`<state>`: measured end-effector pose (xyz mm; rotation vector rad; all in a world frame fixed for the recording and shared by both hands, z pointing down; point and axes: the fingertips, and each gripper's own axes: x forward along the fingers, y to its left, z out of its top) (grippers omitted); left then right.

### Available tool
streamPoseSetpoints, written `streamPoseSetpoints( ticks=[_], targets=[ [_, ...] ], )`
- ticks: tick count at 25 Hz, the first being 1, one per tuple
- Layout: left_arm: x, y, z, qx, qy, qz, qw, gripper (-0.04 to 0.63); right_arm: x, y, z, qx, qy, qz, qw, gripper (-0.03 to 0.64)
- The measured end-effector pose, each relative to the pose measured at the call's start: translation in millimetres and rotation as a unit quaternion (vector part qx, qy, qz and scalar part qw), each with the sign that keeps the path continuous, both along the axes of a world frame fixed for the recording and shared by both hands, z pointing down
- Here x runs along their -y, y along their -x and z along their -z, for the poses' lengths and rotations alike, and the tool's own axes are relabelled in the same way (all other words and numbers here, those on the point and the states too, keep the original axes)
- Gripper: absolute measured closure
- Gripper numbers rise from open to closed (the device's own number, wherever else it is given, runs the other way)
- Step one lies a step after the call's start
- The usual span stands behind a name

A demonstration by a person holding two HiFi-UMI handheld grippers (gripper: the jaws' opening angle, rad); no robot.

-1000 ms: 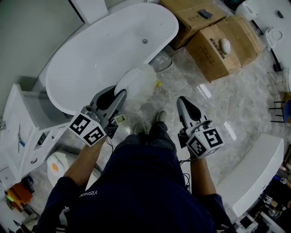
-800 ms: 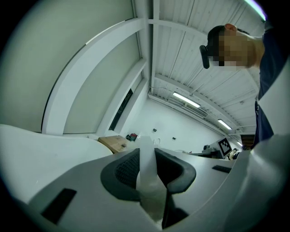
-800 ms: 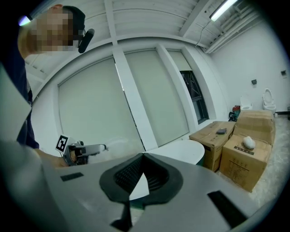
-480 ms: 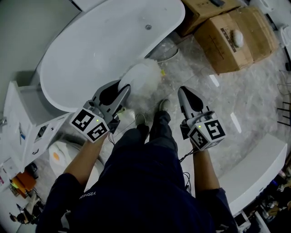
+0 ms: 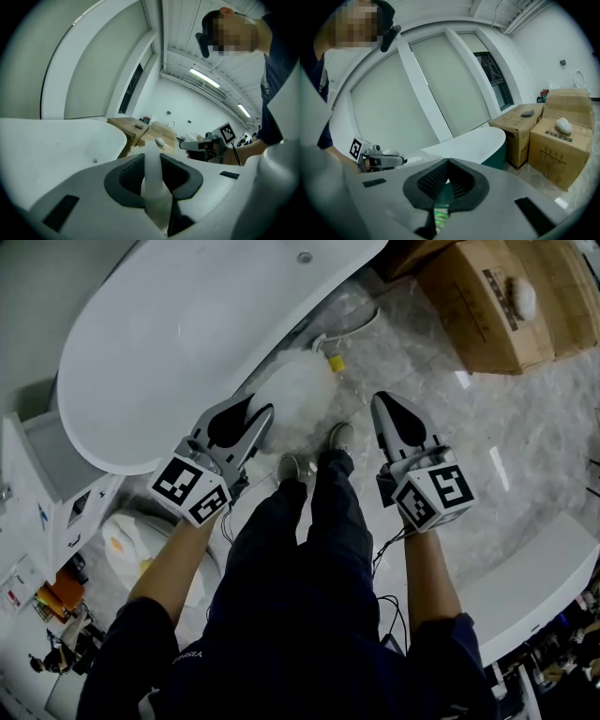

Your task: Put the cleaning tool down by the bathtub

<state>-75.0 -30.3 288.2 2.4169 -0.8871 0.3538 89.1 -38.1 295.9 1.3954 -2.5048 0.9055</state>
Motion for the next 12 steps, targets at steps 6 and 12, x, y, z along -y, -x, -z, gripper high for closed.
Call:
streamPoseSetpoints(
  ticks=[6,12],
  targets=[
    [16.1,-25.2,-80.7,0.043,0.016,-0.019,0.9988,0.487,17.4,-15.4,-77.2,0.006,0.024,0.0,1.0,0.612],
    [25.2,-35.8,-176.0,0.071,0.038,-0.029,0.9963,0.487,30.7,-37.5,-161.4,0.005,0.037,-0.007,0.999,0.612]
  ],
)
